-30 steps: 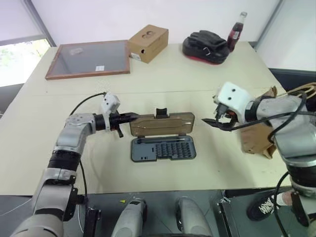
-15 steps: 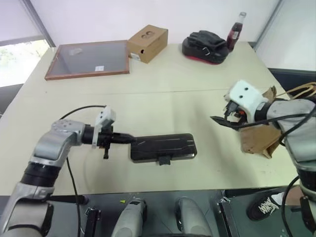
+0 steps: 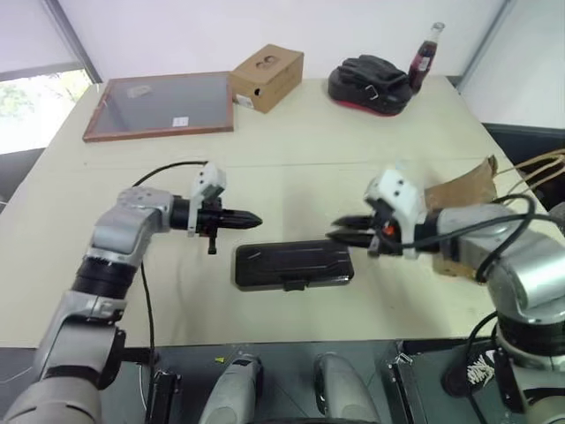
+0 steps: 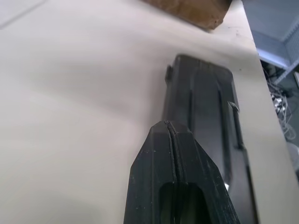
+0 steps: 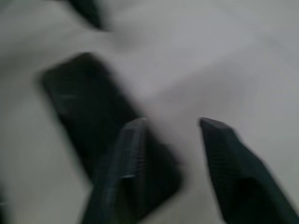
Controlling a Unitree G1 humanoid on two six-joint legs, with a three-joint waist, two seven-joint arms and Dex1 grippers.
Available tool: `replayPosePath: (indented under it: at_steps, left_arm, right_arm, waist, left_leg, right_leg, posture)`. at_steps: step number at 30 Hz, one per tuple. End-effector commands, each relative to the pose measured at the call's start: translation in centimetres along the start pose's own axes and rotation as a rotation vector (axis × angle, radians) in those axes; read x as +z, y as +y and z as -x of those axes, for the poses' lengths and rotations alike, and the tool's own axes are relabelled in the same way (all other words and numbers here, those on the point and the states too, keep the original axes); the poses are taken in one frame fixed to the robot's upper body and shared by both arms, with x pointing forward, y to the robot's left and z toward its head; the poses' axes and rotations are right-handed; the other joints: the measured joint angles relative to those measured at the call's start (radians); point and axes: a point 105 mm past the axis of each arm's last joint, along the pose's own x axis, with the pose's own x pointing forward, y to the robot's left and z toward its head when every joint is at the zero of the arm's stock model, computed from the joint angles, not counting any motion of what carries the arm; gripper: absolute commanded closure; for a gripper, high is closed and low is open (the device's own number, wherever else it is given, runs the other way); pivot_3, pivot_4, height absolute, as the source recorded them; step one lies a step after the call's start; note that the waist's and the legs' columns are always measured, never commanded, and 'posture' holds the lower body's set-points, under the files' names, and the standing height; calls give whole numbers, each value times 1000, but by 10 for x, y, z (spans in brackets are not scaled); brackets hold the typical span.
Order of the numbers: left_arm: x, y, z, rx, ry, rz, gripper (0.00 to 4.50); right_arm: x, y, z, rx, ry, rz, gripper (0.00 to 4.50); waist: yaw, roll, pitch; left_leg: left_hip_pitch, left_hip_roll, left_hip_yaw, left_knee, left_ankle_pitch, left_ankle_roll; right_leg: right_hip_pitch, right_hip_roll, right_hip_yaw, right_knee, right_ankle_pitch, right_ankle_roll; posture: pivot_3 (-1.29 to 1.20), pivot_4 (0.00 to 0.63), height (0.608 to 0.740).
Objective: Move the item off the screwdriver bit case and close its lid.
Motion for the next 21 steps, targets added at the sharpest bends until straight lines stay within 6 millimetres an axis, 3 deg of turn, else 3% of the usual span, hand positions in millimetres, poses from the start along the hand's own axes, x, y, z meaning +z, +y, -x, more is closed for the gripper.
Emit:
replayPosePath:
  at_steps: [1,7,14,17,21]
  left_arm:
    - [5,10,-11,-14,14,-49,4500]
    - [-3,27,-39,-17,59,-87,4500]
    - [-12,30,-64,-43,94,-131,4500]
    - [-15,28,-74,-60,103,-159,4500]
    - [-21,21,-87,-92,114,-179,4500]
  right_arm:
    - [-4,33,-5,158,-10,-97,4467]
    - [-27,67,-26,300,32,-293,4467]
    - [-43,63,-52,192,40,-443,4467]
    - [-49,49,-63,70,25,-537,4467]
    - [-67,48,-72,-45,89,-578,4467]
  waist:
    - [0,0,0]
    - [1,-1,0]
    - [-2,-1,-1]
    - [-3,-1,-1]
    - [-1,-1,-1]
  left_leg:
    - [0,0,0,1,0,0]
    - [0,0,-1,1,0,0]
    - [0,-1,0,1,0,0]
    - [0,-1,-1,1,0,0]
    - [0,-1,-1,1,0,0]
  right_leg:
    - [0,1,0,0,0,0]
    - [0,1,0,1,0,0]
    - [0,1,0,2,0,0]
    - [0,1,0,1,0,0]
    - [-1,1,0,2,0,0]
  posture:
    - [0,150,740]
    - [0,150,740]
    - [0,150,740]
    - [0,150,740]
    - [0,150,740]
